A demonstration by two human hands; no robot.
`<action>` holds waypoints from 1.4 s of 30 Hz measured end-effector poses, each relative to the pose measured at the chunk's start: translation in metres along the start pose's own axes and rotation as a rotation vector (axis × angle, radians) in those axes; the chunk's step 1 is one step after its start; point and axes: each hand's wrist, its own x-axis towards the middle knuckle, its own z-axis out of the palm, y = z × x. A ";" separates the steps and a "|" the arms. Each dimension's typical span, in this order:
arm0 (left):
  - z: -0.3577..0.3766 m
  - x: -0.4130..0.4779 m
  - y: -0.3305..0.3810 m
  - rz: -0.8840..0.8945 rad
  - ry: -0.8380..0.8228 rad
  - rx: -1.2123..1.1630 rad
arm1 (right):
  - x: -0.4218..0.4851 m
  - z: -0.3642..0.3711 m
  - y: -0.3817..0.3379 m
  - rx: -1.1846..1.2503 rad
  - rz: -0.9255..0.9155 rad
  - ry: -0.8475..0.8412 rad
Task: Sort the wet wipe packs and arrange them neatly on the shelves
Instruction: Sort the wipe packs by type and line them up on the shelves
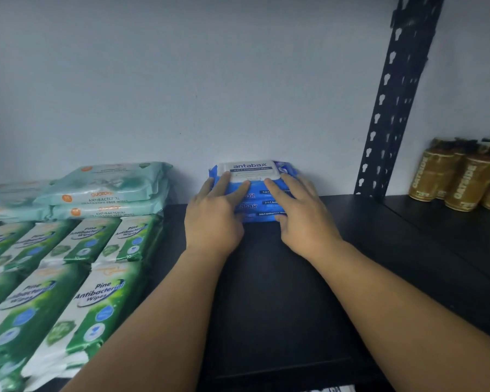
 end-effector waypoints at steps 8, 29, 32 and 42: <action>-0.046 -0.032 0.034 -0.057 0.002 -0.116 | -0.045 -0.049 -0.016 0.127 0.122 0.082; -0.142 -0.251 0.088 0.158 -0.411 -0.634 | -0.273 -0.140 -0.080 0.279 0.387 0.093; -0.114 -0.263 0.078 -0.009 -0.621 -0.653 | -0.284 -0.117 -0.065 0.347 0.600 -0.082; 0.047 -0.263 0.071 -0.559 -0.841 -0.759 | -0.302 -0.009 0.036 0.421 1.143 -0.364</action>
